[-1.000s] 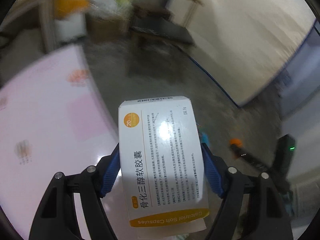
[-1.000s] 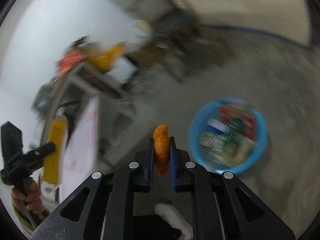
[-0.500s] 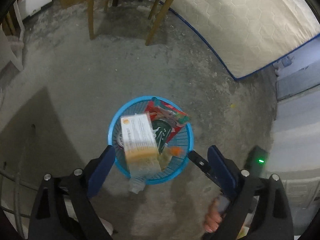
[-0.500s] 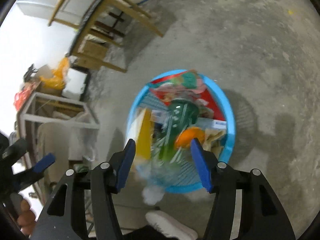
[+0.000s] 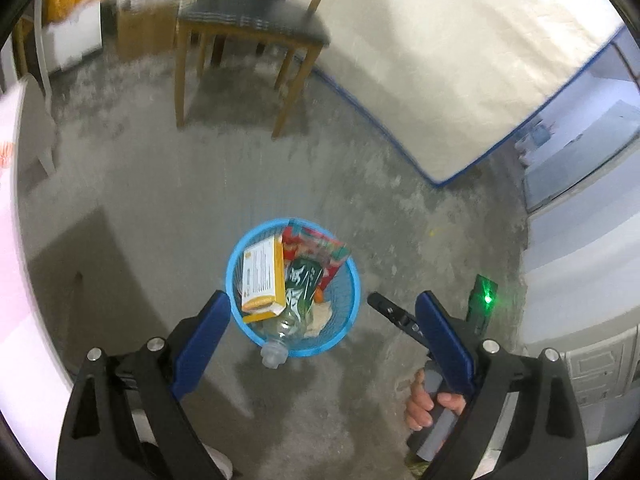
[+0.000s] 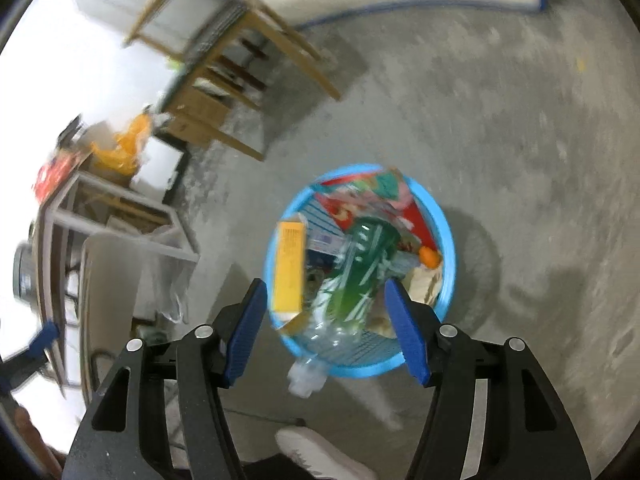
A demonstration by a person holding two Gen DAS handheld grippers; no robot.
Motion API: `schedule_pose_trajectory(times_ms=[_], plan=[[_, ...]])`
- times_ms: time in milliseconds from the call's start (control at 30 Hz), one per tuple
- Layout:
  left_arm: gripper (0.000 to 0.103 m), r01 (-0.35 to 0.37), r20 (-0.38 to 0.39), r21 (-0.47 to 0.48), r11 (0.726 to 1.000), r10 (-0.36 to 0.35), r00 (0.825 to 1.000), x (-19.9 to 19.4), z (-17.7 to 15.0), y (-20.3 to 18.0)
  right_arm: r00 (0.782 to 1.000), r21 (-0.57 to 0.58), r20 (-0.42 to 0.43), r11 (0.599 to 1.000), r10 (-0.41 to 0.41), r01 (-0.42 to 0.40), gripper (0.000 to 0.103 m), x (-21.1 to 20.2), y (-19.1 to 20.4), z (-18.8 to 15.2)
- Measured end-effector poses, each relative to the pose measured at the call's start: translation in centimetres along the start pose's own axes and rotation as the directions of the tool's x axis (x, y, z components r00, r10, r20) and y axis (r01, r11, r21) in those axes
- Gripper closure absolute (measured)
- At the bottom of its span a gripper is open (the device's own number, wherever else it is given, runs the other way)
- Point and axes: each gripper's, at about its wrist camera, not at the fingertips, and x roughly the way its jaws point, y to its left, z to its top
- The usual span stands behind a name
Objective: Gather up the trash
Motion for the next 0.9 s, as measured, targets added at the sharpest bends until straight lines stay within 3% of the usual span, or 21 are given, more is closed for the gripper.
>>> schedule_pose_trajectory(times_ms=[100,167,300,400,500,600,700,800,833,900], plan=[[0.008,-0.024,0.101,0.013,1.000,0.022,0.995,-4.8,-2.1,-0.2,0.997,-0.159,0.078,0.987,-0.003,0.016,0.032,-4.6,3.8,-1.8],[0.006,-0.050,0.164,0.003,0.999,0.048,0.985,-7.7,-3.8,-0.1,0.991,-0.287,0.134,0.957,-0.004,0.043,0.022,-8.1,6.8,-3.8],[0.006,-0.124,0.266,-0.013,0.992,0.123,0.956,-12.6,-8.1,-0.4,0.974,-0.470,0.228,0.876,0.005,0.106,0.008,-13.4,11.2,-7.9],[0.006,-0.141,0.314,-0.053,0.989,0.151,0.937,-15.8,-11.4,-0.4,0.951,-0.569,0.309,0.805,0.019,0.169,0.008,-17.1,13.9,-11.5],[0.006,-0.158,0.357,-0.127,0.979,0.193,0.914,-17.9,-14.4,-0.3,0.943,-0.611,0.333,0.764,0.012,0.206,0.008,-18.9,15.0,-14.2],[0.006,-0.200,0.390,-0.183,0.963,0.258,0.884,-19.2,-17.4,-0.3,0.944,-0.603,0.329,0.769,-0.001,0.212,0.008,-19.9,15.3,-15.8],[0.006,-0.286,0.371,-0.197,0.938,0.342,0.863,-19.2,-19.5,-0.4,0.935,-0.586,0.350,0.767,-0.050,0.260,0.008,-20.6,15.4,-17.3],[0.006,-0.392,0.356,-0.207,0.897,0.442,0.824,-19.3,-21.6,-0.7,0.925,-0.582,0.372,0.758,-0.075,0.296,0.008,-21.0,15.4,-18.9],[0.006,-0.428,0.360,-0.207,0.880,0.476,0.803,-19.3,-22.5,-0.8,0.919,-0.582,0.385,0.749,-0.089,0.316,0.008,-21.0,15.6,-19.5],[0.006,-0.456,0.363,-0.215,0.863,0.505,0.783,-19.6,-23.7,-0.6,0.905,-0.573,0.409,0.738,-0.119,0.356,0.008,-20.9,15.7,-20.2]])
